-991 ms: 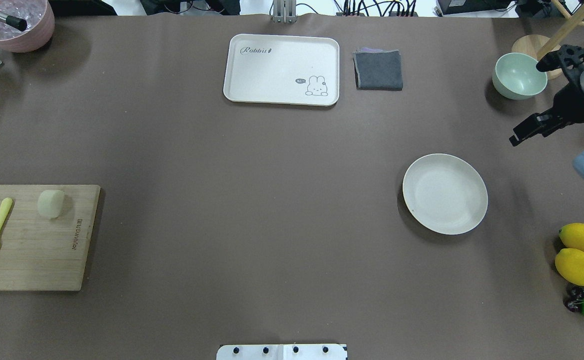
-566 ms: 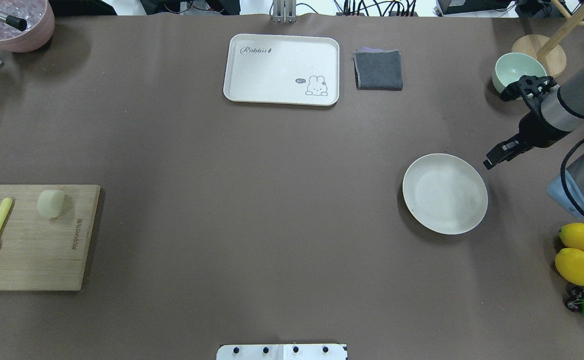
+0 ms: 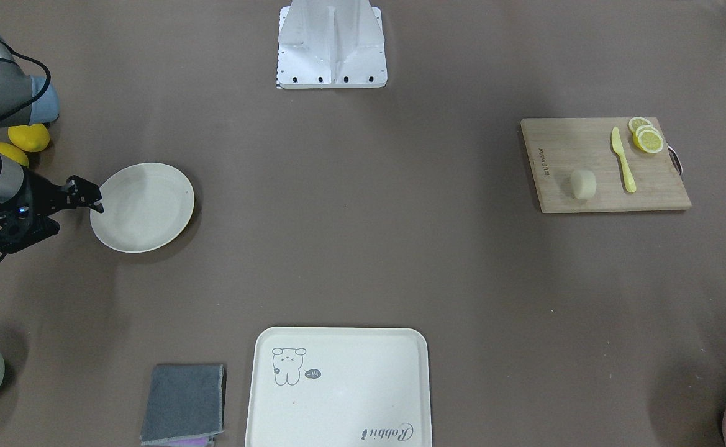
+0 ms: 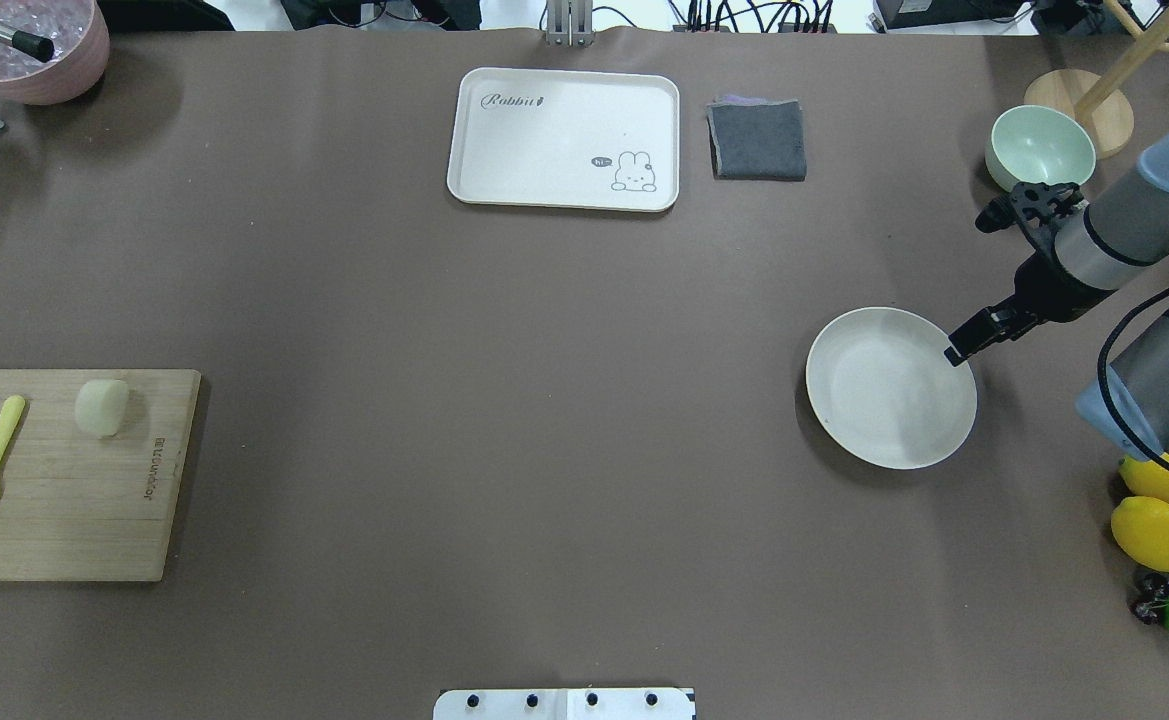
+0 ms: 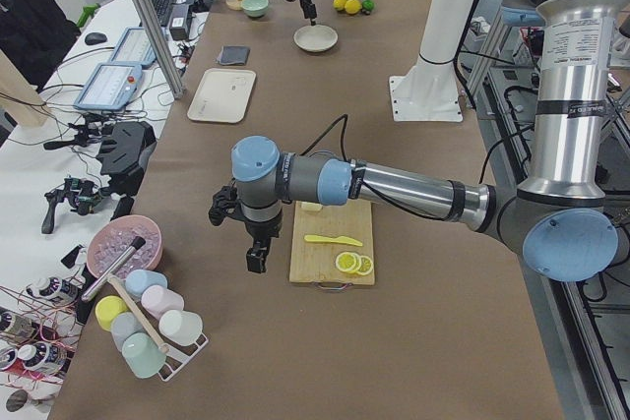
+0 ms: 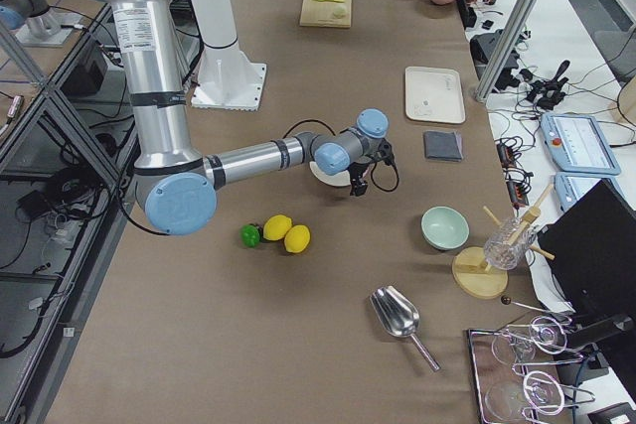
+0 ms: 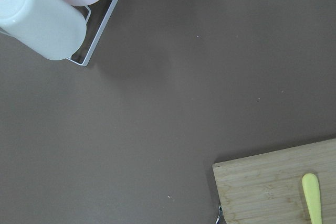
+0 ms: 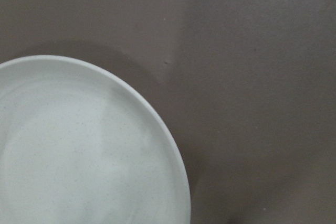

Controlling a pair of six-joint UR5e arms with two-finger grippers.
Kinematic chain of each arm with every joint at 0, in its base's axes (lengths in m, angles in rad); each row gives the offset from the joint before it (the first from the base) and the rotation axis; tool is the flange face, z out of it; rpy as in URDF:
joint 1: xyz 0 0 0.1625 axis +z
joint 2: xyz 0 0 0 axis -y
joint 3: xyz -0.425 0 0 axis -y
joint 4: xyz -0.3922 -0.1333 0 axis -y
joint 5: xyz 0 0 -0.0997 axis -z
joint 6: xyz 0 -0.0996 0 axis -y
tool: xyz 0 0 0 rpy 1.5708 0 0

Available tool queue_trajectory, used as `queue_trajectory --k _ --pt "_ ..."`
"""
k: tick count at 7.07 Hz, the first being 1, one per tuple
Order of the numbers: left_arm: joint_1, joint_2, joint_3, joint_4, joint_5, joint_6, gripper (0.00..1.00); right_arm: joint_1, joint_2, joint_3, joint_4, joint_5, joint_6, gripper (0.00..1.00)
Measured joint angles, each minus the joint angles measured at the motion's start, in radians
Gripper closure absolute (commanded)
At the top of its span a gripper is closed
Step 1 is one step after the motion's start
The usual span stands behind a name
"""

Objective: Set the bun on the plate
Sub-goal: 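Reach the right gripper to the white plate's rim and grasp it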

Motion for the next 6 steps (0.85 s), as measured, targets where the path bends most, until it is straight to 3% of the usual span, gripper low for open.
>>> queue_trajectory --k 1,4,6 --pt "0.0 0.002 -0.006 0.0 0.0 -0.016 0.02 -0.009 0.001 -0.007 0.0 0.001 0.0 1.0" --pt "0.0 0.006 -0.006 0.0 -0.001 -0.025 0.02 -0.014 0.007 -0.025 0.001 0.004 -0.004 1.0" --pt "0.0 0.007 -0.007 0.002 -0.001 -0.027 0.02 -0.014 0.008 0.012 0.0 0.009 0.027 1.0"
